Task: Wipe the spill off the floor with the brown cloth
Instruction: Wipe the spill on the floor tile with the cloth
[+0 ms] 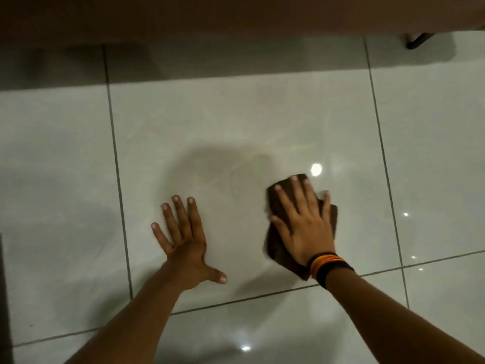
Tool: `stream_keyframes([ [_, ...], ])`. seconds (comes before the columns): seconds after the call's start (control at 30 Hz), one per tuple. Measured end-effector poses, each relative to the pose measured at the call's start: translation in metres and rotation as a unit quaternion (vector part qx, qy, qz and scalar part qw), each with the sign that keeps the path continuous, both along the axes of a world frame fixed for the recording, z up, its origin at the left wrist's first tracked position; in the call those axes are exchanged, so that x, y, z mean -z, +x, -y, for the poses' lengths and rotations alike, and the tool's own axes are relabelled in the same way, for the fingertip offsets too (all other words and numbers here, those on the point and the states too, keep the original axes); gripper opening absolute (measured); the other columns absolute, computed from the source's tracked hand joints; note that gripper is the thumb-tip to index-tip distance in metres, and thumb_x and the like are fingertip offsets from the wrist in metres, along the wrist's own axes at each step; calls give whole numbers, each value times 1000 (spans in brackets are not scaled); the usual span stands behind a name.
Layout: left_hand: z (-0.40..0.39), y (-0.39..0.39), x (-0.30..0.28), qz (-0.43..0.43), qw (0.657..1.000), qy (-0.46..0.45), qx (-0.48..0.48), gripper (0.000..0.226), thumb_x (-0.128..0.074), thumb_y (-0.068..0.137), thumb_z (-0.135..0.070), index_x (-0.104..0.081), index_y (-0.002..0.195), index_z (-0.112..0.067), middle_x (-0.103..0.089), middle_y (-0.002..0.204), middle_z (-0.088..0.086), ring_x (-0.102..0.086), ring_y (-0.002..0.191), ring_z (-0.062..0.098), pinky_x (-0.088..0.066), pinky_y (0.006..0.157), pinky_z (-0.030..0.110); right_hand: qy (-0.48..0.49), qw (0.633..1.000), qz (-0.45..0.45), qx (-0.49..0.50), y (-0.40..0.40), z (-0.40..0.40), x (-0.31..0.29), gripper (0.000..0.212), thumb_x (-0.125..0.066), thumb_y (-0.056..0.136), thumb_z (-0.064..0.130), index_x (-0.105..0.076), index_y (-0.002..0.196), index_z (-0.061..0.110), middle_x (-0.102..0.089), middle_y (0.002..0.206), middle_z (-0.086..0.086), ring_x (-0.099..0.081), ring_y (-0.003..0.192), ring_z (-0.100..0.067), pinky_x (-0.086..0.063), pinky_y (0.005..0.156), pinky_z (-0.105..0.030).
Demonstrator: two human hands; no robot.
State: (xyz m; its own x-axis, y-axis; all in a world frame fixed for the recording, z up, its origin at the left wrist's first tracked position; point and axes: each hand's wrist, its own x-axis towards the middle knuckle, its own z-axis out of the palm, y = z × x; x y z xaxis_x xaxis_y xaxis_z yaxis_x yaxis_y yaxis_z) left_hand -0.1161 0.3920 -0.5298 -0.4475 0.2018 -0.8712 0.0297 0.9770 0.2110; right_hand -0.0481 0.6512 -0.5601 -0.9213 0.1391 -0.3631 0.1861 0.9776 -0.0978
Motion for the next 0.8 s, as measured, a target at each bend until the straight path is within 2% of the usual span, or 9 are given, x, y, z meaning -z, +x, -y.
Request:
stream_keyframes([
  [0.1,0,0,2,-4,1000,-9,-1,193,-86,25,-79,54,142,-16,64,145,18,61,134,40,36,108,66,27,983,-9,180,-52,-14,5,69,-23,103,59,-10,166,33,-4,177,-8,0,163,-32,-1,126,-70],
  [0.17,0,-1,4,-14,1000,0,2,192,-86,25,-78,55,141,-17,65,144,17,61,133,40,33,110,67,11,972,-35,232,-106,10,10,71,-22,102,58,-12,166,29,-4,176,-12,1,163,-36,-2,125,-71],
  [0.27,5,-1,5,-23,1000,16,10,188,-89,33,-71,59,137,-21,69,140,13,65,129,35,34,110,66,-7,994,-71,84,-126,74,16,70,-30,101,54,-18,165,29,-11,175,-12,-6,162,-38,-5,125,-70],
  [0.33,15,-1,0,-43,999,28,16,184,-88,37,-73,56,140,-24,67,144,8,63,133,30,31,113,65,-29,996,-65,-54,-79,109,15,68,-34,103,55,-21,165,30,-13,175,-11,-9,162,-38,-11,124,-70],
  [0.4,26,3,-5,-52,998,29,18,183,-84,36,-78,51,146,-22,63,149,4,57,140,26,26,116,66,-31,993,-37,-106,-9,103,10,67,-35,102,57,-22,164,34,-14,175,-9,-14,161,-36,-18,123,-70],
  [0.47,33,1,-8,-43,999,-19,-17,189,-81,27,-84,53,143,-19,64,148,8,58,139,30,26,113,72,-14,998,-20,-66,44,69,8,68,-36,101,58,-20,164,37,-12,175,-6,-14,161,-35,-19,123,-69],
  [0.53,39,-2,-9,-27,998,-44,-44,194,-81,20,-85,57,139,-20,67,143,12,62,133,36,29,107,75,10,1000,4,10,54,35,3,68,-33,101,58,-19,164,37,-14,175,-9,-13,162,-35,-14,124,-69],
  [0.7,42,-6,-10,2,999,-24,-28,192,-89,29,-77,58,138,-17,70,138,14,62,130,43,32,101,75,20,976,-27,214,-70,29,8,73,-21,102,59,-11,166,26,-5,175,-16,-1,162,-40,-5,126,-70],
  [0.8,43,-6,-8,0,999,-21,-29,192,-92,30,-72,56,140,-19,70,138,11,61,132,42,35,100,71,-7,990,-55,132,-122,86,13,73,-28,101,56,-15,166,27,-8,175,-16,-3,162,-40,-4,126,-68],
])
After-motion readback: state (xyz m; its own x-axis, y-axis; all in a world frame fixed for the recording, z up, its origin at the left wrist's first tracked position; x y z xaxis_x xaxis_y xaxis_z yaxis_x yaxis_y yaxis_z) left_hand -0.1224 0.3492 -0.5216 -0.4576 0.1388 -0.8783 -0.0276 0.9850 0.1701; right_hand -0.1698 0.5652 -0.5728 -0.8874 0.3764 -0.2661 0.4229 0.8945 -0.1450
